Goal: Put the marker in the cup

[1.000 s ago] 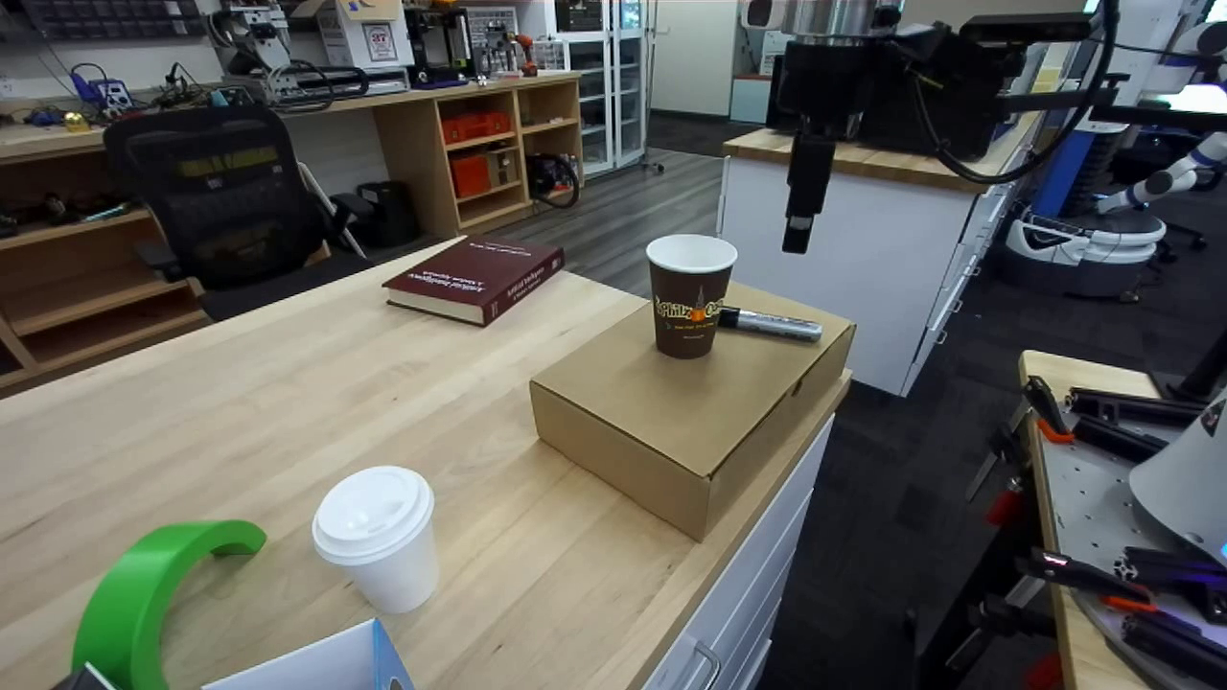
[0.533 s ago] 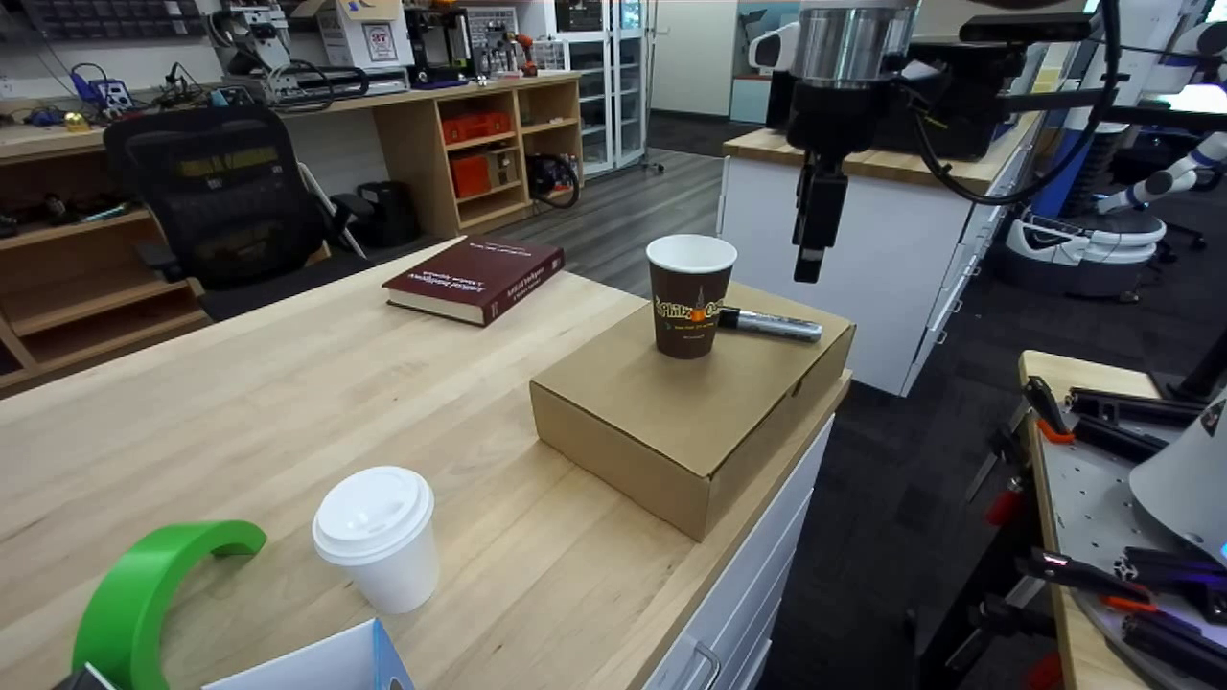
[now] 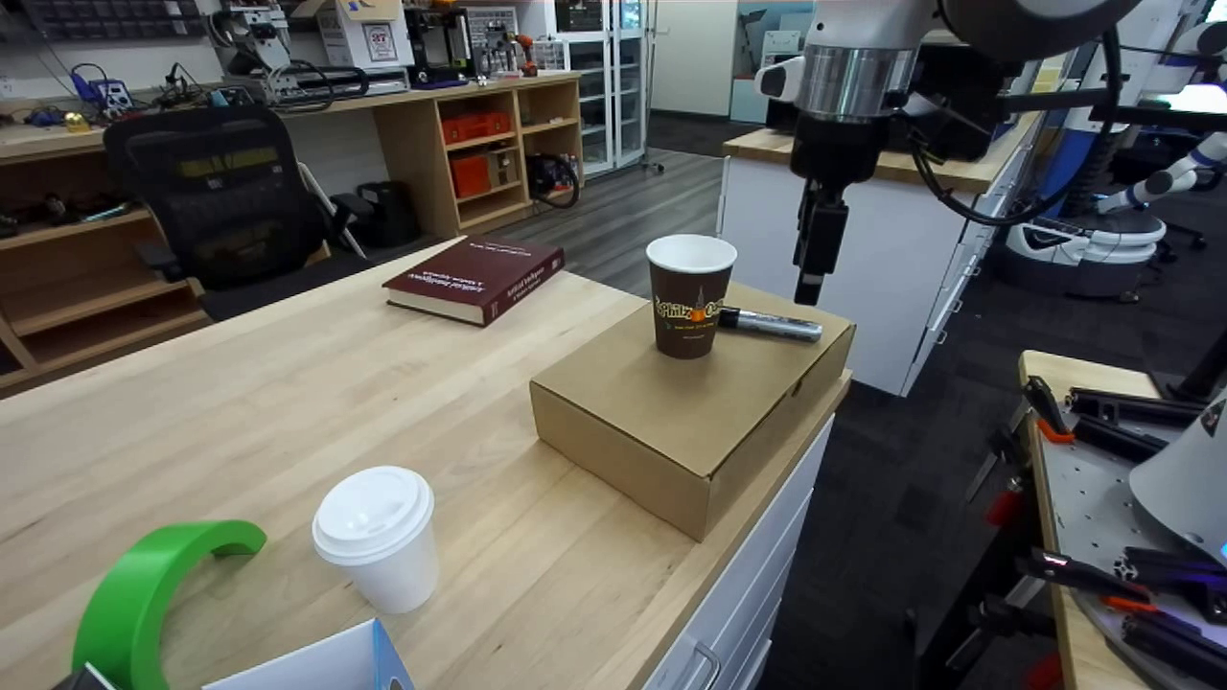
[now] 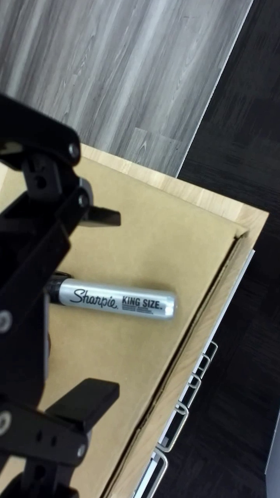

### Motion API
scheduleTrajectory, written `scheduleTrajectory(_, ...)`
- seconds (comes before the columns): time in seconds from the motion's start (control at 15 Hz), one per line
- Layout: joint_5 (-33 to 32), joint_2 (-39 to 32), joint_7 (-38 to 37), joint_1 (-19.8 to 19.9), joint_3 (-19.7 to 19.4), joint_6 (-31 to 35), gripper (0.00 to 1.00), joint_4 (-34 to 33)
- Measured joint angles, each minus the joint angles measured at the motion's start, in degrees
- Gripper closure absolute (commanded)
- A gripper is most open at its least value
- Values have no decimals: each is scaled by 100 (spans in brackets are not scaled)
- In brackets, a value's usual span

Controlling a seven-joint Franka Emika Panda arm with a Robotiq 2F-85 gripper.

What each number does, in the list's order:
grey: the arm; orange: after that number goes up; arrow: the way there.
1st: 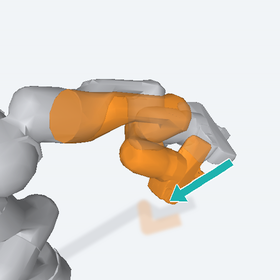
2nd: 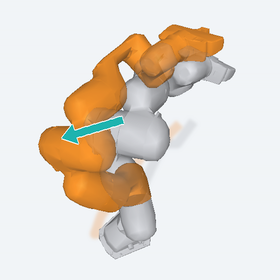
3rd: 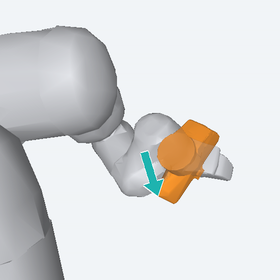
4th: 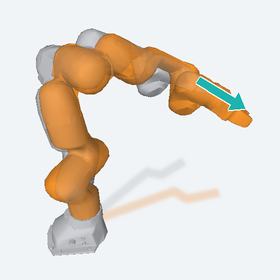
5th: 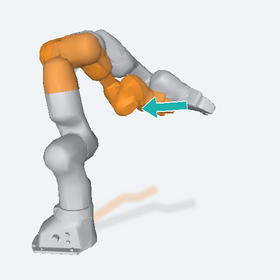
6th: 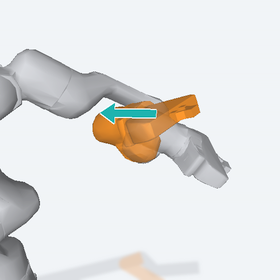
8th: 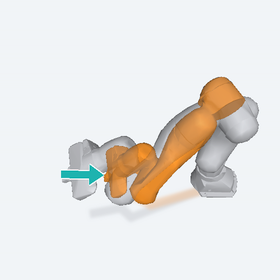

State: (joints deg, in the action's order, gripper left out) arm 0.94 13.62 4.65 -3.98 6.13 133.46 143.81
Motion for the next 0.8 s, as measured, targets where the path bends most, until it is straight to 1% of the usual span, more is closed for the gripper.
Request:
scheduleTrajectory(0.53,0,-664,-27,-5,16,651,0,21)
scheduleTrajectory(0.6,0,-743,-40,-5,17,718,25,20)
scheduleTrajectory(0.67,0,-809,-59,-5,17,777,26,20)
scheduleTrajectory(0.8,1,-895,-134,-6,21,875,39,20)
